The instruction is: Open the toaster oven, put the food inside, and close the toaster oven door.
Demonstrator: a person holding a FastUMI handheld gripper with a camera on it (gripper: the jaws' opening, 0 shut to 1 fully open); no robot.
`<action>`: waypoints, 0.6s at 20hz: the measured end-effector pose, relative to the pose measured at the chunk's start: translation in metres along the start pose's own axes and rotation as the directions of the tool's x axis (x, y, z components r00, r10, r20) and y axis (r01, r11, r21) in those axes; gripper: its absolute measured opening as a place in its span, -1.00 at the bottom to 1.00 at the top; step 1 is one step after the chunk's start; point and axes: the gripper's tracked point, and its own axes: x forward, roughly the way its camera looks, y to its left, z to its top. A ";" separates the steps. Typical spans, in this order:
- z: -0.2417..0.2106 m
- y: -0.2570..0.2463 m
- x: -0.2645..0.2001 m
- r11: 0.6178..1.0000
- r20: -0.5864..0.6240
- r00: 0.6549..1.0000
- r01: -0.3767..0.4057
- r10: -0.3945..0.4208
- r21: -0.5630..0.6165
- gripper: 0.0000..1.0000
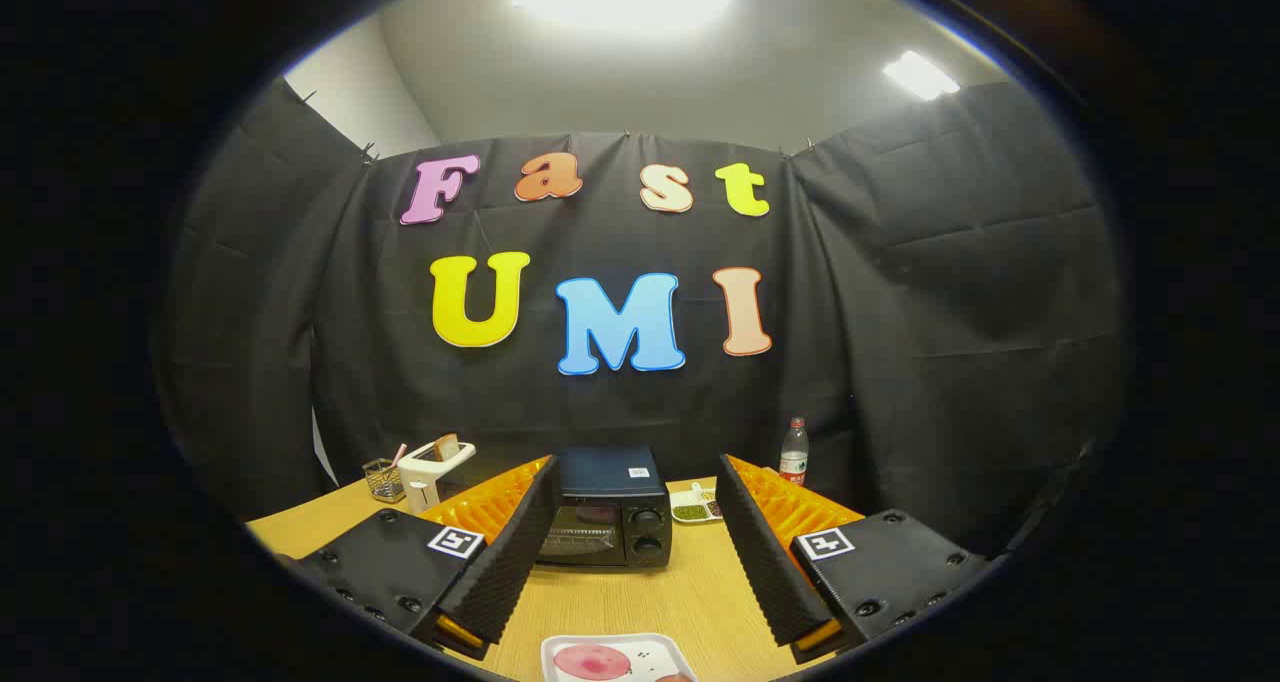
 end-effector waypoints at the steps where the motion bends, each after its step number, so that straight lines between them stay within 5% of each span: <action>1: 0.000 0.001 -0.001 1.000 0.001 1.000 -0.002 0.002 0.001 0.95; 12: -0.001 0.003 -0.004 1.000 0.004 1.000 -0.008 0.008 0.020 0.96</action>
